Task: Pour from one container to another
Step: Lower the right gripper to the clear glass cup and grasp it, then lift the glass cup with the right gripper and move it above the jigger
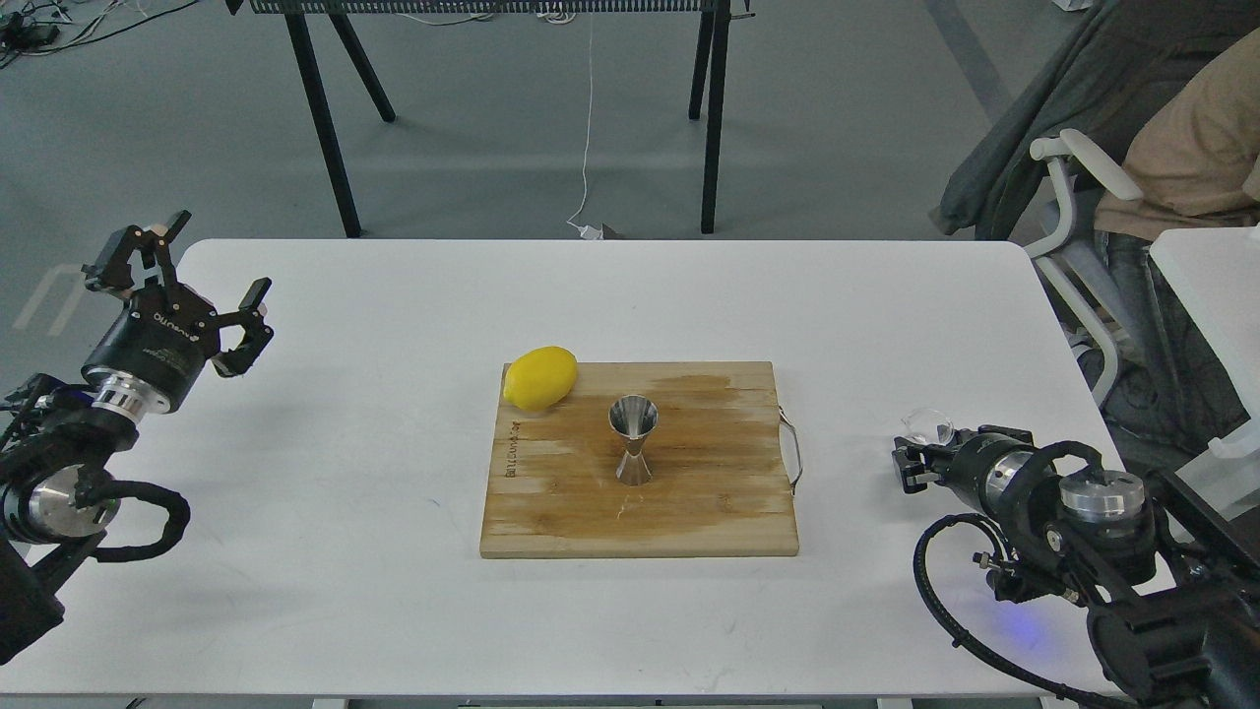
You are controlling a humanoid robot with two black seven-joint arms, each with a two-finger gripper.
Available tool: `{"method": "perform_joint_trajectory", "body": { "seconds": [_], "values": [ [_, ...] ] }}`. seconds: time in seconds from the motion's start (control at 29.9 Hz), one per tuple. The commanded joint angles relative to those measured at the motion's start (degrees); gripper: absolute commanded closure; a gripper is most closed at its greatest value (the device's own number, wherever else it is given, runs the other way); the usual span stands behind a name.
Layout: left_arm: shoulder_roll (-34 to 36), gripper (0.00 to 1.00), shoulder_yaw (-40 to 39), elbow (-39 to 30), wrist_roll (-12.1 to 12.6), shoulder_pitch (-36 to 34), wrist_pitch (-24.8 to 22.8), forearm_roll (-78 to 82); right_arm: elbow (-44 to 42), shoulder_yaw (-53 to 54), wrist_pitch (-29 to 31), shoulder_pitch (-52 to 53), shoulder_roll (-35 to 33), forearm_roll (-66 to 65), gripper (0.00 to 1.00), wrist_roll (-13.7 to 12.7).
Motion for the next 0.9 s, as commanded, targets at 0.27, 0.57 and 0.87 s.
{"method": "perform_joint_trajectory", "body": {
  "seconds": [0.27, 0.57, 0.87],
  "values": [
    [-0.09, 0.01, 0.0, 0.0, 0.0, 0.08, 0.0, 0.0, 2.51, 0.88, 2.06, 0.4, -0.53, -0.09, 0.58, 0.26],
    [-0.7, 0.01, 0.09, 0.35, 0.0, 0.0, 0.0, 0.09, 11.65, 0.97, 6.81, 4.18, -2.11, -4.65, 0.58, 0.17],
    [-0.7, 0.01, 0.18, 0.35, 0.0, 0.0, 0.0, 0.18, 22.64, -2.36, 10.58, 9.71, -0.62, -19.75, 0.59, -1.76]
  ]
}}
